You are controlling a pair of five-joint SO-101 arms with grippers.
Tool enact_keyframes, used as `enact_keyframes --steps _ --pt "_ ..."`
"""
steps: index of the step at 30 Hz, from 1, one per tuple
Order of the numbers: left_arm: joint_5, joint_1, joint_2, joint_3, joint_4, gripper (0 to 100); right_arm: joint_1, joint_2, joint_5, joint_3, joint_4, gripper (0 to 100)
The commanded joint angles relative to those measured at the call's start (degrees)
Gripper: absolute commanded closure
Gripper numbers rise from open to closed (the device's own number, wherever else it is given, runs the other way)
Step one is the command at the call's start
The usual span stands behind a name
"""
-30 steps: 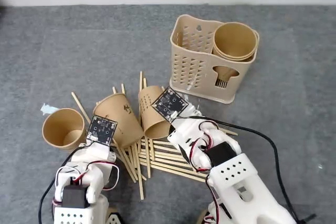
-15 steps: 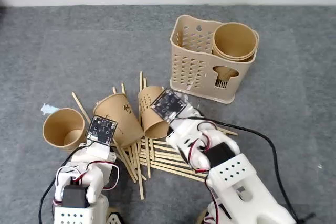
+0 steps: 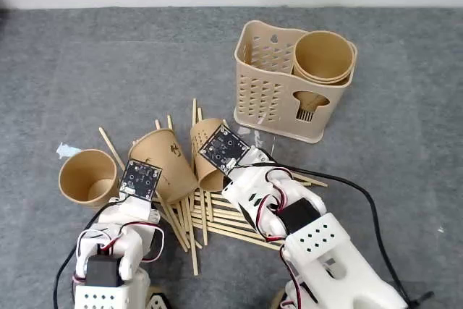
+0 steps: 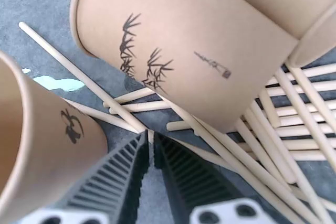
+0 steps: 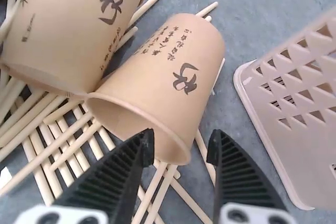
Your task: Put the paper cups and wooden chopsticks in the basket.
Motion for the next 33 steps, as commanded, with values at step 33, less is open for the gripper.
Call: enact_keyframes --steps 33 --pt "-0.1 -0.3 -0.8 -0.3 0.2 98 2.5 22.8 -0.7 -20.2 4.9 80.0"
